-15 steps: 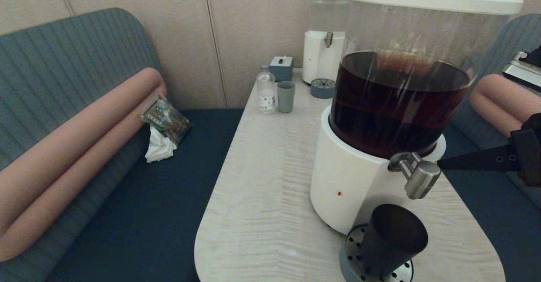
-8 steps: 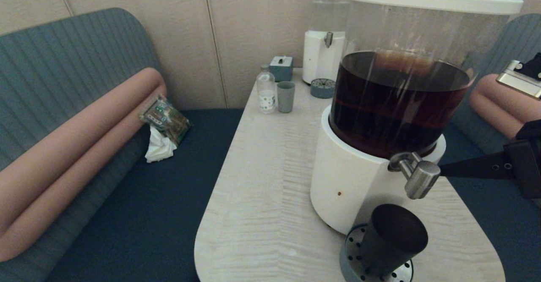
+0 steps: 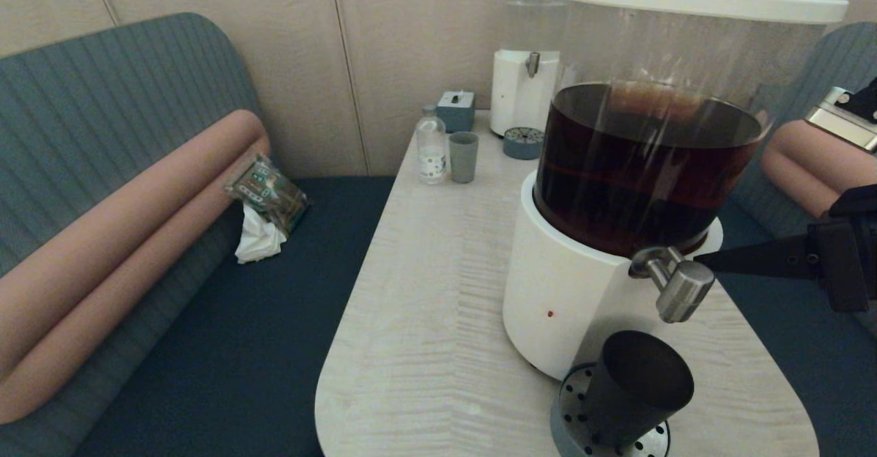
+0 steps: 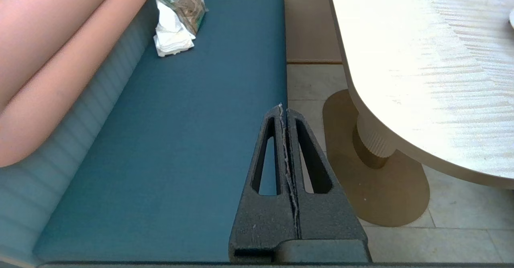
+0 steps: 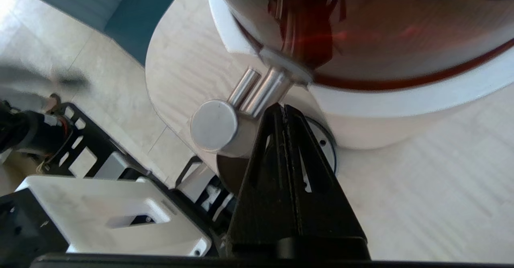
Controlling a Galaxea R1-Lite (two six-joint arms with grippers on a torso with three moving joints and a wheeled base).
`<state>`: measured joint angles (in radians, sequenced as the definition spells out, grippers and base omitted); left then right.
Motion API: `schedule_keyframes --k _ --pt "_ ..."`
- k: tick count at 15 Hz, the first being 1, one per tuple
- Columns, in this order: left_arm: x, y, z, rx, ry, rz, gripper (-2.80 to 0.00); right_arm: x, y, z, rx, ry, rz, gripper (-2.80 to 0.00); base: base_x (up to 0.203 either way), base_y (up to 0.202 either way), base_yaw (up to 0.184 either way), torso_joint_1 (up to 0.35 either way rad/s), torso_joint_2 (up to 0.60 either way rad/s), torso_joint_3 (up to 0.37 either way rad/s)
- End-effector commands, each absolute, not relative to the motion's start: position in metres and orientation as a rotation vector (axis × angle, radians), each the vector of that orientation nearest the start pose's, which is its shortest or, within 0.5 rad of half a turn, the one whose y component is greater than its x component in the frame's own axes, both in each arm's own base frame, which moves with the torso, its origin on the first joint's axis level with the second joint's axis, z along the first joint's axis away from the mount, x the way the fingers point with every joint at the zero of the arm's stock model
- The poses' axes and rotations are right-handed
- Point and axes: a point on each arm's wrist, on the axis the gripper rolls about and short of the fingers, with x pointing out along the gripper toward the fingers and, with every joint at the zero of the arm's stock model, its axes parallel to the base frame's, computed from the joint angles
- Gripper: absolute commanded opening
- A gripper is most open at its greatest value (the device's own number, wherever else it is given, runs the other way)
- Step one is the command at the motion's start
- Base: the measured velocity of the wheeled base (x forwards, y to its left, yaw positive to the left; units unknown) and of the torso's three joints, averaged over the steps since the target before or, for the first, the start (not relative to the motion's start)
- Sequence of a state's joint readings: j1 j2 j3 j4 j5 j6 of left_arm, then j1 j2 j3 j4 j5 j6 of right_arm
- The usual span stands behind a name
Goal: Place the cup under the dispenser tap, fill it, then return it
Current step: Turn on the faucet
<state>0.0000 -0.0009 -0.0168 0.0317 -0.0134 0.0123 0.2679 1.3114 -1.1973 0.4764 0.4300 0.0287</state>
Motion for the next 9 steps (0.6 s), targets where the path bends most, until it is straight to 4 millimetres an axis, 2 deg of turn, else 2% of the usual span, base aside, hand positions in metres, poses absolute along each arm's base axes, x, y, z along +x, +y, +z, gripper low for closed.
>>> schedule_keyframes --k 1,9 --pt "-0.024 0.0 0.077 0.012 0.014 -0.014 -2.8 0.179 0.059 0.288 0.067 0.6 0.672 -2.8 0.0 0.0 0.0 0.0 0.0 0.0" --pt "-0.024 0.0 0.077 0.012 0.015 -0.014 -2.8 0.179 0.058 0.278 -0.032 0.51 0.691 -2.8 0.0 0.0 0.0 0.0 0.0 0.0"
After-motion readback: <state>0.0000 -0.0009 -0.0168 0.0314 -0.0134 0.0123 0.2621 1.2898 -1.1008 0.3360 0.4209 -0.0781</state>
